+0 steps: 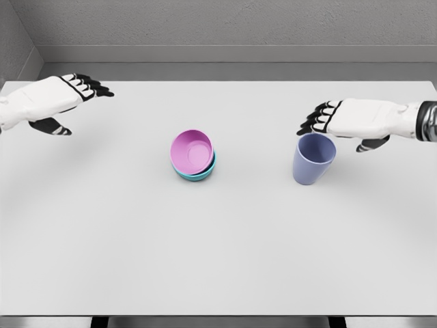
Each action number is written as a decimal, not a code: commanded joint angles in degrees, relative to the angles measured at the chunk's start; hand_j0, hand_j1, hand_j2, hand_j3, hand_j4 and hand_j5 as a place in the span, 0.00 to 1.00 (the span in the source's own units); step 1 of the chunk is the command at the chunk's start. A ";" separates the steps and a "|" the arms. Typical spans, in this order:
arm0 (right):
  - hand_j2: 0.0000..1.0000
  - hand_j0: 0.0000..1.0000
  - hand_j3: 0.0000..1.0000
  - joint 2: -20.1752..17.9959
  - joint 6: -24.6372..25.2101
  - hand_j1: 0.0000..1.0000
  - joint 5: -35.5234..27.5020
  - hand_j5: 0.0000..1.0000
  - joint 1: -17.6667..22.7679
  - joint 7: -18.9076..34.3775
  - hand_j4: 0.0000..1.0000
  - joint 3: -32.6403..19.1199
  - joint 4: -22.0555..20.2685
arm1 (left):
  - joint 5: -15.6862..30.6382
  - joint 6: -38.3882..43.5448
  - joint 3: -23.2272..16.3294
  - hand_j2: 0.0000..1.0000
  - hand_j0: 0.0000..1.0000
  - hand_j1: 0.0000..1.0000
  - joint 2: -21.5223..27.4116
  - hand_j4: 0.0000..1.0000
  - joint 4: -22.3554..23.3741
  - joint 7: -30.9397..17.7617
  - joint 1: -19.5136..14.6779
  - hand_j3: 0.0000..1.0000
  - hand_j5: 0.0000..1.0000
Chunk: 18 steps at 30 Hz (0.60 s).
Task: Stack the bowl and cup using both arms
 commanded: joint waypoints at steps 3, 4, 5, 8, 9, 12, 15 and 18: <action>1.00 1.00 1.00 2.63 0.11 1.00 -0.22 1.00 -0.18 -0.02 1.00 1.31 3.49 | 0.20 0.07 0.11 1.00 1.00 1.00 0.11 1.00 0.03 0.02 0.00 1.00 1.00; 1.00 1.00 1.00 3.34 0.11 1.00 -0.22 1.00 -0.26 -0.02 1.00 1.66 3.75 | 0.20 0.07 0.11 1.00 1.00 1.00 0.11 1.00 0.03 0.02 0.00 1.00 1.00; 1.00 1.00 1.00 3.51 0.11 1.00 -0.22 1.00 -0.26 -0.02 1.00 1.75 4.02 | 0.20 0.07 0.11 1.00 1.00 1.00 0.11 1.00 0.03 0.02 0.00 1.00 1.00; 1.00 1.00 1.00 4.83 0.11 1.00 -0.13 1.00 -0.35 -0.02 1.00 2.01 5.33 | 0.20 0.07 0.11 1.00 1.00 1.00 0.11 1.00 0.20 0.02 0.00 1.00 1.00; 1.00 1.00 1.00 5.18 0.11 1.00 -0.13 1.00 -0.62 -0.02 1.00 2.46 5.69 | 0.20 0.07 0.11 1.00 1.00 1.00 0.11 1.00 0.29 0.02 0.00 1.00 1.00; 1.00 1.00 1.00 5.53 0.11 1.00 -0.13 1.00 -0.70 -0.02 1.00 2.54 5.86 | 0.20 0.07 0.11 1.00 1.00 1.00 0.11 1.00 0.29 0.02 0.00 1.00 1.00; 1.00 1.00 1.00 5.62 0.11 1.00 -0.13 1.00 -0.70 -0.02 1.00 3.51 5.95 | 0.20 0.07 0.11 1.00 1.00 1.00 0.11 1.00 0.29 0.02 0.00 1.00 1.00; 1.00 1.00 1.00 5.53 0.11 1.00 -0.13 1.00 -0.70 -0.02 1.00 3.69 5.86 | 0.29 0.07 0.11 1.00 1.00 1.00 0.11 1.00 0.29 0.02 0.00 1.00 1.00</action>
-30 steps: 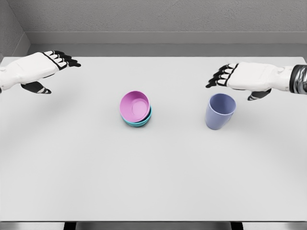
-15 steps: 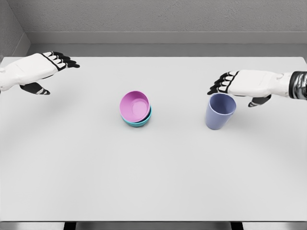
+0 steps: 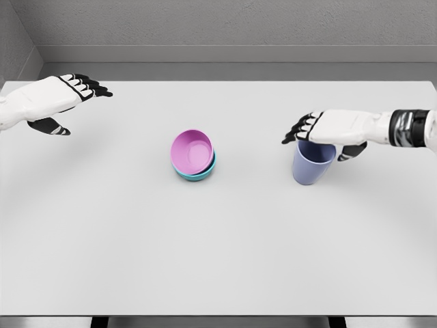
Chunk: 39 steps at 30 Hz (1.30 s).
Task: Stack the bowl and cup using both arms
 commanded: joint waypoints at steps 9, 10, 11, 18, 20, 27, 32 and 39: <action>1.00 1.00 1.00 0.44 0.15 1.00 -0.18 1.00 -0.09 -0.02 1.00 0.30 -0.62 | 0.30 0.07 0.06 1.00 1.00 1.00 0.06 1.00 0.01 0.03 0.00 1.00 1.00; 1.00 1.00 1.00 0.44 0.15 1.00 -0.18 1.00 -0.09 -0.02 1.00 0.30 -0.62 | 0.30 0.07 0.06 1.00 1.00 1.00 0.06 1.00 0.01 0.03 0.00 1.00 1.00; 0.94 0.94 0.94 0.36 0.15 0.94 -0.18 0.94 0.00 -0.02 0.94 0.38 -0.62 | 0.30 0.07 0.06 1.00 1.00 1.00 0.06 1.00 0.01 0.03 0.00 1.00 1.00; 0.72 0.72 0.72 -0.08 0.15 0.72 0.17 0.72 0.00 -0.02 0.72 0.30 -0.62 | 0.30 0.07 0.06 1.00 1.00 1.00 0.06 1.00 0.01 0.03 0.00 1.00 1.00; 0.72 0.72 0.72 -0.17 0.15 0.72 0.17 0.72 0.00 -0.02 0.72 0.30 -0.62 | 0.30 0.07 0.06 1.00 1.00 1.00 0.06 1.00 0.01 0.03 0.00 1.00 1.00; 0.72 0.72 0.72 -0.35 0.15 0.72 0.17 0.72 -0.35 -0.02 0.72 -0.76 -0.62 | 0.39 0.07 0.06 1.00 1.00 1.00 0.06 1.00 0.01 0.03 0.00 1.00 1.00; 0.73 0.73 0.73 -0.35 0.15 0.73 0.17 0.73 -0.79 -0.02 0.73 -2.08 -0.80 | 0.30 0.07 0.06 1.00 1.00 1.00 0.06 1.00 0.01 0.03 0.00 1.00 1.00; 0.73 0.73 0.73 0.00 0.15 0.73 0.17 0.73 -1.49 -0.02 0.73 -2.16 -2.29 | 0.30 0.07 0.06 1.00 1.00 1.00 0.06 1.00 0.01 0.03 0.00 1.00 1.00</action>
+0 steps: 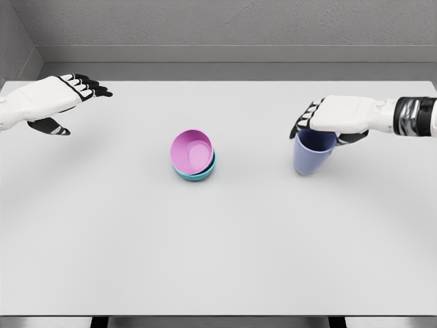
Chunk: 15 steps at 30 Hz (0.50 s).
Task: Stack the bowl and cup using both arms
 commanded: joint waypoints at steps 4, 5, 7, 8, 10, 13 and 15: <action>0.73 0.73 0.73 0.07 0.15 0.73 -0.27 0.73 -0.09 -0.02 0.73 -0.10 -0.44 | 0.33 0.07 0.06 1.00 1.00 1.00 0.06 1.00 0.00 0.03 0.00 1.00 1.00; 0.73 0.73 0.73 0.16 0.15 0.73 -0.27 0.73 -0.53 -0.02 0.73 -0.10 -0.44 | 0.42 0.07 0.06 1.00 1.00 1.00 0.06 1.00 0.00 0.03 0.00 1.00 1.00; 0.73 0.73 0.73 0.24 0.15 0.73 -0.27 0.73 -0.88 -0.02 0.73 -0.10 -0.44 | 0.33 0.07 0.06 1.00 1.00 1.00 0.06 1.00 0.00 0.03 0.00 1.00 1.00; 0.73 0.73 0.73 0.25 0.15 0.73 -0.27 0.73 -0.88 -0.02 0.73 -0.10 -0.53 | 0.33 0.07 0.06 1.00 1.00 1.00 0.06 1.00 0.00 0.03 0.00 1.00 1.00; 0.73 0.73 0.73 0.42 0.15 0.73 -0.27 0.73 -1.32 -0.02 0.73 -0.10 -0.53 | 0.33 0.07 0.06 1.00 1.00 1.00 0.06 1.00 0.00 0.03 0.00 1.00 1.00; 0.72 0.72 0.72 0.42 0.15 0.72 -0.27 0.72 -1.41 -0.02 0.72 -0.10 -1.50 | 0.33 0.07 0.06 1.00 1.00 1.00 0.06 1.00 0.00 0.03 0.00 1.00 1.00; 0.72 0.72 0.72 0.51 0.15 0.72 -0.36 0.72 -1.41 -0.02 0.72 -0.10 -2.90 | 0.33 0.07 0.06 1.00 1.00 1.00 0.15 1.00 0.00 0.03 0.00 1.00 1.00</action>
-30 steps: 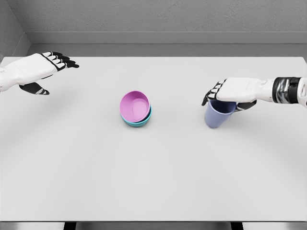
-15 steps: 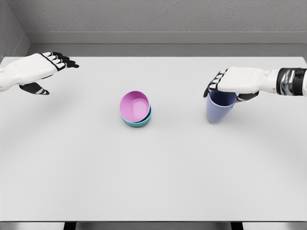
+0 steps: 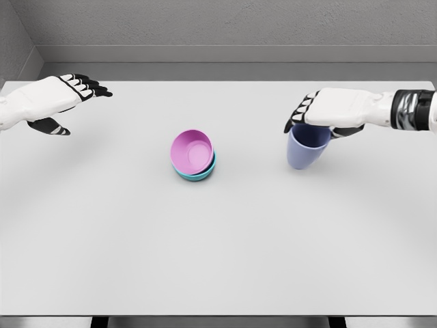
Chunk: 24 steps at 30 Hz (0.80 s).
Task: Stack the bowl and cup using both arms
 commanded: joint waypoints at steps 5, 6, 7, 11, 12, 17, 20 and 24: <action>0.72 0.72 0.72 0.46 0.17 0.72 -0.50 0.72 0.09 -0.03 0.72 -2.42 -3.80 | 0.33 0.07 0.05 1.00 1.00 1.00 0.29 1.00 0.00 0.03 0.00 1.00 1.00; 0.73 0.73 0.73 1.08 0.17 0.73 -0.50 0.73 0.09 -0.03 0.73 -2.42 -3.89 | 0.42 0.07 0.05 1.00 1.00 1.00 0.20 1.00 0.00 0.03 0.00 1.00 1.00; 0.72 0.72 0.72 1.17 0.17 0.72 -0.50 0.72 0.09 -0.03 0.72 -2.51 -4.06 | 0.42 0.07 0.05 1.00 1.00 1.00 0.29 1.00 0.00 0.03 0.00 1.00 1.00; 0.73 0.73 0.73 2.22 0.17 0.73 -0.50 0.73 -0.09 -0.03 0.73 -2.51 -4.76 | 0.42 0.07 0.05 1.00 1.00 1.00 0.47 1.00 0.00 0.03 0.00 1.00 1.00; 0.73 0.73 0.73 2.22 0.17 0.73 -0.50 0.73 -0.09 -0.03 0.73 -2.51 -5.38 | 0.42 0.07 0.05 1.00 1.00 1.00 0.47 1.00 0.00 0.03 0.00 1.00 1.00; 0.73 0.73 0.73 3.01 0.17 0.73 -0.50 0.73 -0.09 -0.03 0.73 -2.51 -5.91 | 0.42 0.07 0.14 1.00 1.00 1.00 0.47 1.00 0.00 0.03 0.00 1.00 1.00; 0.73 0.73 0.73 3.10 0.17 0.73 -0.50 0.73 -0.18 -0.03 0.73 -2.59 -8.28 | 0.42 0.07 0.14 1.00 1.00 1.00 0.47 1.00 0.00 0.03 0.00 1.00 1.00; 0.73 0.73 0.73 3.81 0.17 0.73 -0.50 0.73 -0.53 -0.03 0.73 -2.59 -9.86 | 0.42 0.07 0.14 1.00 1.00 1.00 0.47 1.00 0.09 0.03 0.00 1.00 1.00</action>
